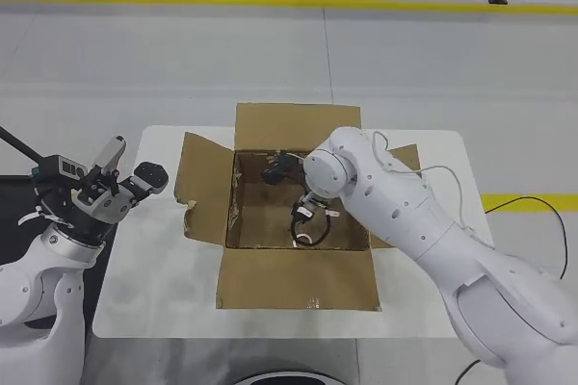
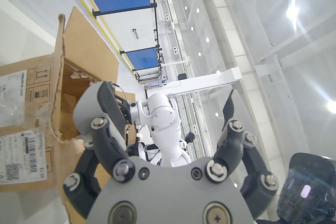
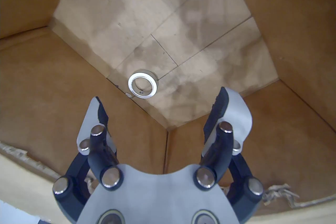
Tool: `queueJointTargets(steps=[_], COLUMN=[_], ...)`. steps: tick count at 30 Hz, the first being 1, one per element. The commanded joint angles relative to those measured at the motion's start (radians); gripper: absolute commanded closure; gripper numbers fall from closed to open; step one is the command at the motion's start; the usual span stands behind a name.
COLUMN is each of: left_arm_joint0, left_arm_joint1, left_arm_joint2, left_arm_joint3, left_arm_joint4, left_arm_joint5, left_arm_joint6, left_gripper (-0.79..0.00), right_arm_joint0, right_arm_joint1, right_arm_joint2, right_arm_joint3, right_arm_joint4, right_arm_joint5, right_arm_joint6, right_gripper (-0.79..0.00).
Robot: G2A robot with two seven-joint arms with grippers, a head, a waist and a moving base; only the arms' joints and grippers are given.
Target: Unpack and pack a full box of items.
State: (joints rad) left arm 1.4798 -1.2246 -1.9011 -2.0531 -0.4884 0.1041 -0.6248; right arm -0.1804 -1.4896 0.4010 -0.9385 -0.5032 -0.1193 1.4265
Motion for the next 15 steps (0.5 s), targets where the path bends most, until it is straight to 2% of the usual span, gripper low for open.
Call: queueJointTargets(steps=[1, 5, 7, 15], left_arm_joint0=[0.000, 0.000, 0.000, 0.000], left_arm_joint1=[0.000, 0.000, 0.000, 0.000], left_arm_joint2=[0.000, 0.000, 0.000, 0.000], left_arm_joint3=[0.000, 0.000, 0.000, 0.000], left_arm_joint4=[0.000, 0.000, 0.000, 0.000], left_arm_joint5=[0.000, 0.000, 0.000, 0.000], left_arm_joint6=[0.000, 0.000, 0.000, 0.000], left_gripper=[-0.785, -0.785, -0.785, -0.785], right_arm_joint0=[-0.002, -0.003, -0.005, -0.007], right_arm_joint1=[-0.010, -0.033, -0.045, -0.094], right_arm_joint2=[-0.010, -0.027, -0.035, -0.059], right_arm_joint3=[0.024, 0.074, 0.097, 0.203], right_arm_joint4=[0.003, 0.001, 0.007, 0.024], right_arm_joint5=[-0.005, -0.011, -0.016, -0.053], right_arm_joint6=[0.009, 0.006, 0.010, 0.017], right_gripper=[-0.650, -0.570, -0.400, -0.360])
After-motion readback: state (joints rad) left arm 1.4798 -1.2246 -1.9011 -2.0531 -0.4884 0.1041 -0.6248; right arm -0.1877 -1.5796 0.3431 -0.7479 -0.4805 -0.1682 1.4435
